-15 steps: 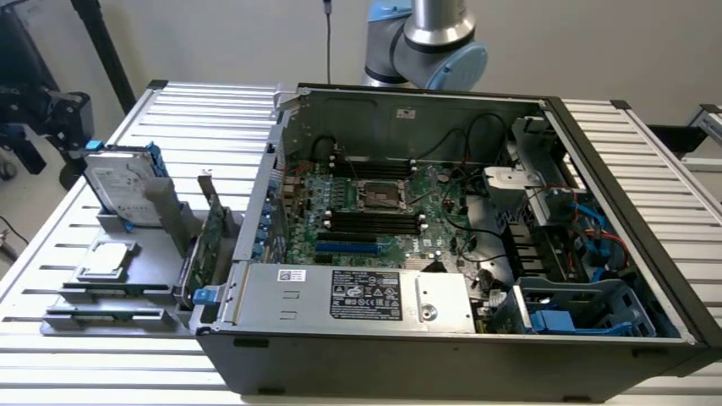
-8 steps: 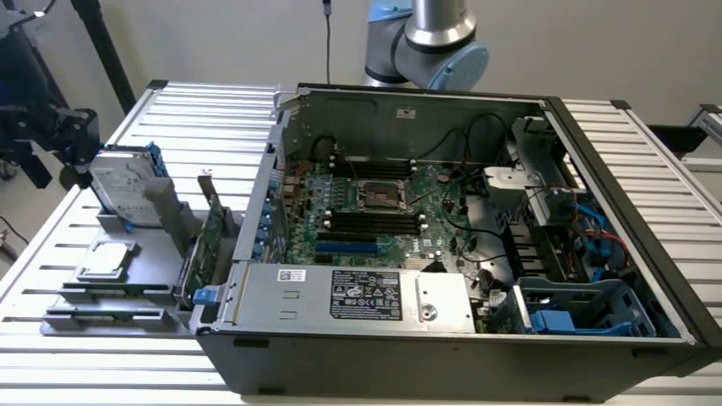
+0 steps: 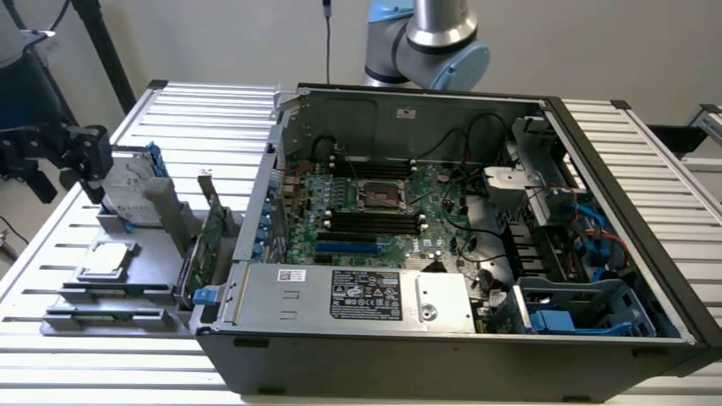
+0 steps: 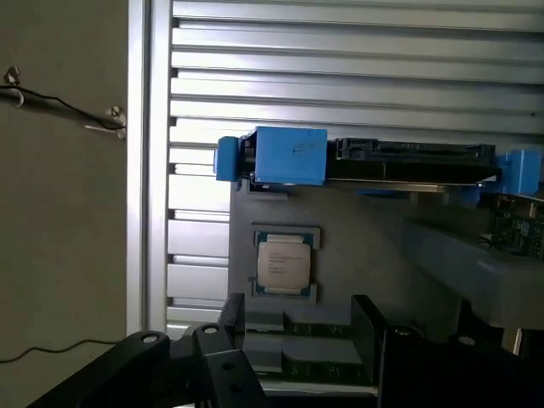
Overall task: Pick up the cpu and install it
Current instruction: 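Pick up the cpu and move it towards the insertion slot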
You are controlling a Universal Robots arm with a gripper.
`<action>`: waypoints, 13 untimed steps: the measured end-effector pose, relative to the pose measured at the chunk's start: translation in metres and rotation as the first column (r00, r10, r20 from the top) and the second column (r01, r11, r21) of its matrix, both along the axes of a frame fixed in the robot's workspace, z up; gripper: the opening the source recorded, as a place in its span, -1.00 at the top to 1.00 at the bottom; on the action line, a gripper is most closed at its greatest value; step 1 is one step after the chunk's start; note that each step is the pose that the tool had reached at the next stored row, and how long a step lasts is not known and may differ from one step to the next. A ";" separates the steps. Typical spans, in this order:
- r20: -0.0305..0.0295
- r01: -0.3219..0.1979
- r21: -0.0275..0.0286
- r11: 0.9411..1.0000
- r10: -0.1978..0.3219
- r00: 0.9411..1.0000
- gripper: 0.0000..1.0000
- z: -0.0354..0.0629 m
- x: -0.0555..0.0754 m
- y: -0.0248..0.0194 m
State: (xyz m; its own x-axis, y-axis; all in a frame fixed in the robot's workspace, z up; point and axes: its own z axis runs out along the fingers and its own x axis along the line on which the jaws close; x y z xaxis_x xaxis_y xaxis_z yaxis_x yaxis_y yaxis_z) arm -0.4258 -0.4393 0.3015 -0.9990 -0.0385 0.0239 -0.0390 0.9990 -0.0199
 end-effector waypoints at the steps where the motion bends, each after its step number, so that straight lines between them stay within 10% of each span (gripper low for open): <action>1: 0.000 0.000 0.000 1.000 0.000 1.000 -0.23 -0.0018 0.001 -0.0012; 13: 0.000 0.000 0.000 1.000 0.000 1.000 -0.23 -0.0236 0.003 -0.0057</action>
State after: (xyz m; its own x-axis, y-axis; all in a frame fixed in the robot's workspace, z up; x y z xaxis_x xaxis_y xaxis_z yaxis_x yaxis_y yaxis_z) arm -0.4226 -0.4450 0.2779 -0.9990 -0.0385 0.0239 -0.0390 0.9990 -0.0198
